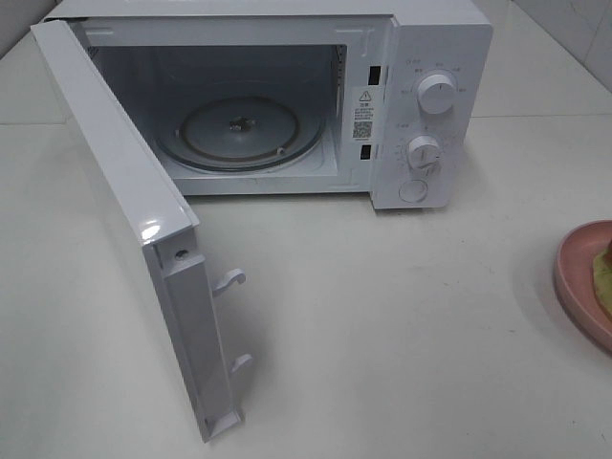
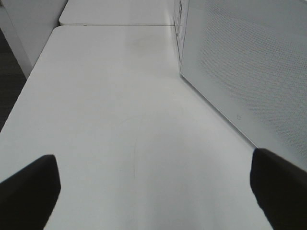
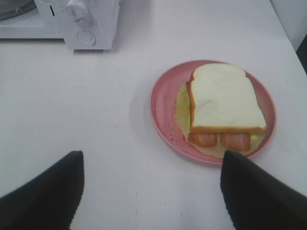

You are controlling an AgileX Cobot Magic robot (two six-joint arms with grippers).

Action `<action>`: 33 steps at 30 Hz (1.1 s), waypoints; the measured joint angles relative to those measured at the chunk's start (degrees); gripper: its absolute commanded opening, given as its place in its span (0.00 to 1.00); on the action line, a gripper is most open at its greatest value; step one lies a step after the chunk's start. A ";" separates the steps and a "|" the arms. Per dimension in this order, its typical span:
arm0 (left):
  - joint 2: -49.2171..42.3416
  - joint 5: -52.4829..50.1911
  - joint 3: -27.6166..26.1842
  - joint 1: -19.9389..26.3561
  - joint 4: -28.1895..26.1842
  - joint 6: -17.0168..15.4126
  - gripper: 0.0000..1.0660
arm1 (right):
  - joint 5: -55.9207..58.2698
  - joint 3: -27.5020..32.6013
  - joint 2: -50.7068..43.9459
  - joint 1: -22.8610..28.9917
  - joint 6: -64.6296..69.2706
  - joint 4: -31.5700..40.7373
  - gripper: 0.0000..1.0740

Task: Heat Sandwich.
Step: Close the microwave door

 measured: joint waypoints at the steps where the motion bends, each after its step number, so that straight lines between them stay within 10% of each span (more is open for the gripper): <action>1: 0.00 0.00 0.00 0.00 0.00 0.00 0.97 | 0.00 0.00 -0.80 -0.06 -0.11 0.11 0.71; 33: 0.00 0.00 0.00 0.00 0.00 0.00 0.97 | 0.00 0.00 -2.58 -0.06 -0.63 0.17 0.71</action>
